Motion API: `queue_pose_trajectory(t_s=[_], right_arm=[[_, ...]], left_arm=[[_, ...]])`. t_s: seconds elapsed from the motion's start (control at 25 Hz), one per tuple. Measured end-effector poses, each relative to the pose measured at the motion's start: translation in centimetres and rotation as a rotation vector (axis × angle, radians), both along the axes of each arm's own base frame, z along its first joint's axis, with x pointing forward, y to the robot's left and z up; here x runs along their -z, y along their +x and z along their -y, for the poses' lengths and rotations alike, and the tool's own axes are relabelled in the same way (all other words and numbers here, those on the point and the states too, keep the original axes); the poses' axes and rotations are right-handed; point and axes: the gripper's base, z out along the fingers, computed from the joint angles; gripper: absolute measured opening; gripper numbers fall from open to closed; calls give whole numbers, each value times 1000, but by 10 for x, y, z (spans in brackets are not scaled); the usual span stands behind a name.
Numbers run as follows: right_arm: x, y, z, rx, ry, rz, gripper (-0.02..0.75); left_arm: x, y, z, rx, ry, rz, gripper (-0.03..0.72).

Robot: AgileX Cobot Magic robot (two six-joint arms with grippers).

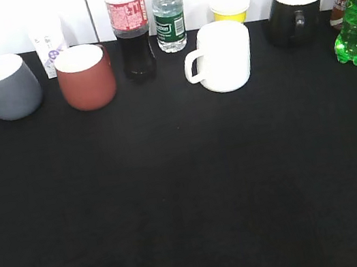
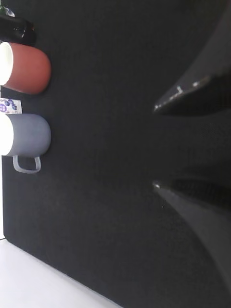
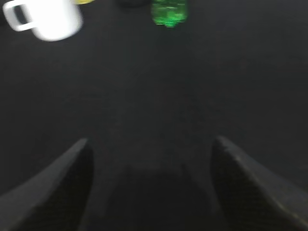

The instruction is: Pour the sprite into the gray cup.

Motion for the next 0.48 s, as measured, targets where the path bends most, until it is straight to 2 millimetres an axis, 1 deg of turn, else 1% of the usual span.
queue_pose_trajectory(t_s=[0.24, 0.48], right_arm=[[0, 0, 1, 13, 4, -1, 575], [0, 0, 1, 14, 3, -1, 575]], left_arm=[[0, 0, 0, 0, 1, 0, 233], [0, 0, 0, -1, 1, 0, 229]])
